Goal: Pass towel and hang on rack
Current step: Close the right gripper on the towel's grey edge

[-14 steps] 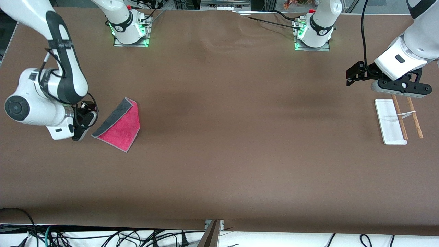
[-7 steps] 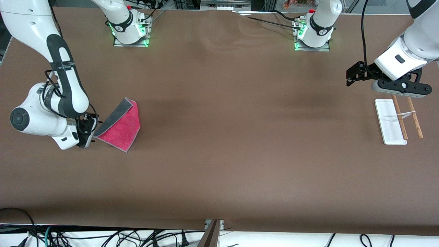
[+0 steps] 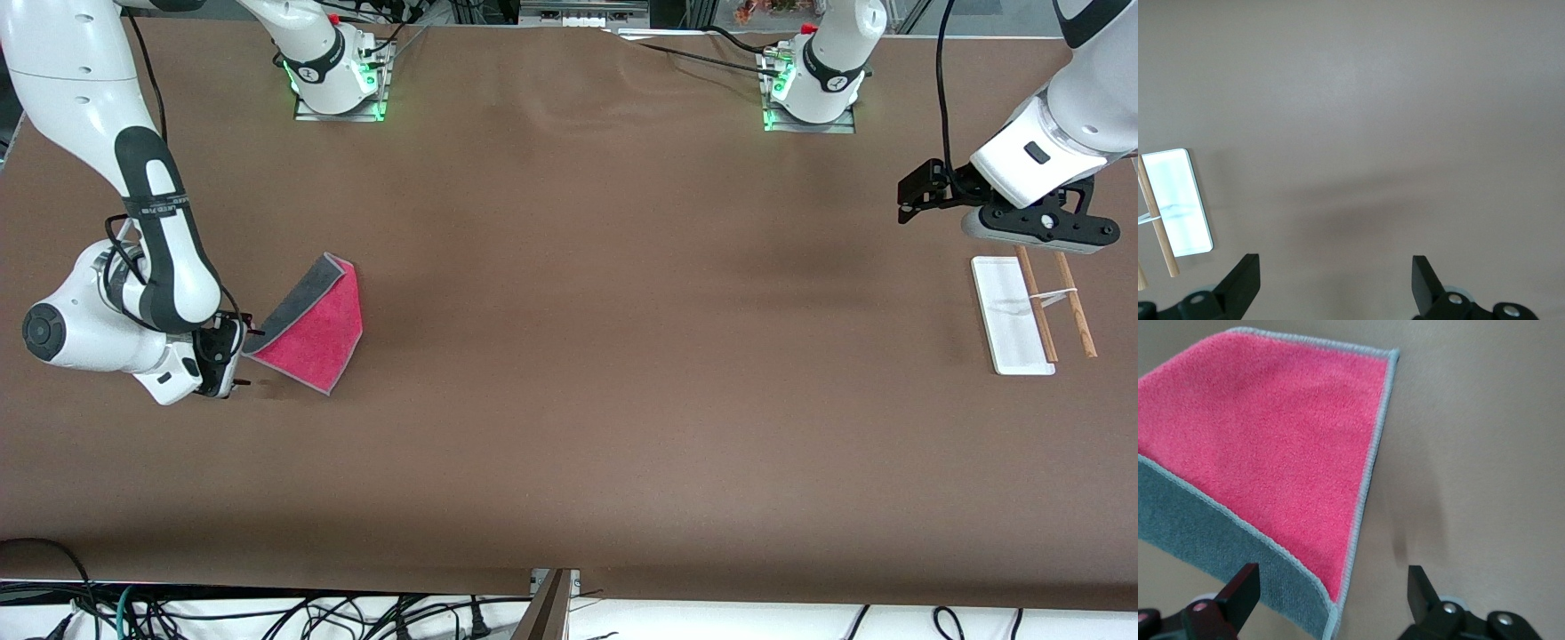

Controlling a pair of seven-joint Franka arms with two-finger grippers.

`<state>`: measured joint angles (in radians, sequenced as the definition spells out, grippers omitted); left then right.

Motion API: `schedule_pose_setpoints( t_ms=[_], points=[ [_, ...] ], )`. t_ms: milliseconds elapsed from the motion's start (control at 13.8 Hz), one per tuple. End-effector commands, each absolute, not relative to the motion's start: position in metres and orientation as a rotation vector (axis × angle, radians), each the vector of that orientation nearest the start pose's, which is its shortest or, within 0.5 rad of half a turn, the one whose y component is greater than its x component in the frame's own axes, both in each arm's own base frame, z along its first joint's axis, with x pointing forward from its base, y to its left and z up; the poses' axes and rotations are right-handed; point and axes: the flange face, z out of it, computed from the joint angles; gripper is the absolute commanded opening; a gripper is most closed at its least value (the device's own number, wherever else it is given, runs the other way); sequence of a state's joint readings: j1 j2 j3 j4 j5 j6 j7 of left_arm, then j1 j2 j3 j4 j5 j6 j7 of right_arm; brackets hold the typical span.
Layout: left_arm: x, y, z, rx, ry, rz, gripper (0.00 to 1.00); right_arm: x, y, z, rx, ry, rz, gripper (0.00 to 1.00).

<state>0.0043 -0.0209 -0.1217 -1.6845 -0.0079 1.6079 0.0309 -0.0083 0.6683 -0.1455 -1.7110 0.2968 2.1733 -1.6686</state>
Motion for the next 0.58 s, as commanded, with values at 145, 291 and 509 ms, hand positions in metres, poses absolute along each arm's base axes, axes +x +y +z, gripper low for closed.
schedule_pose_setpoints(
  t_ms=[145,291,509],
  points=[
    [0.5458,-0.0627,0.5889,-3.116,0.267,0.076,1.00,0.6488,-0.0882,0.1895,-2.229,-1.819,-0.016,0.61],
    [0.5457,-0.0635,0.5889,-3.116,0.267,0.076,1.00,0.6479,-0.0887,0.1900,-2.225,-1.812,-0.011,0.40],
    [0.5454,-0.0626,0.5890,-3.116,0.267,0.076,1.00,0.6477,-0.0897,0.1900,-2.228,-1.808,-0.011,0.23]
  ],
)
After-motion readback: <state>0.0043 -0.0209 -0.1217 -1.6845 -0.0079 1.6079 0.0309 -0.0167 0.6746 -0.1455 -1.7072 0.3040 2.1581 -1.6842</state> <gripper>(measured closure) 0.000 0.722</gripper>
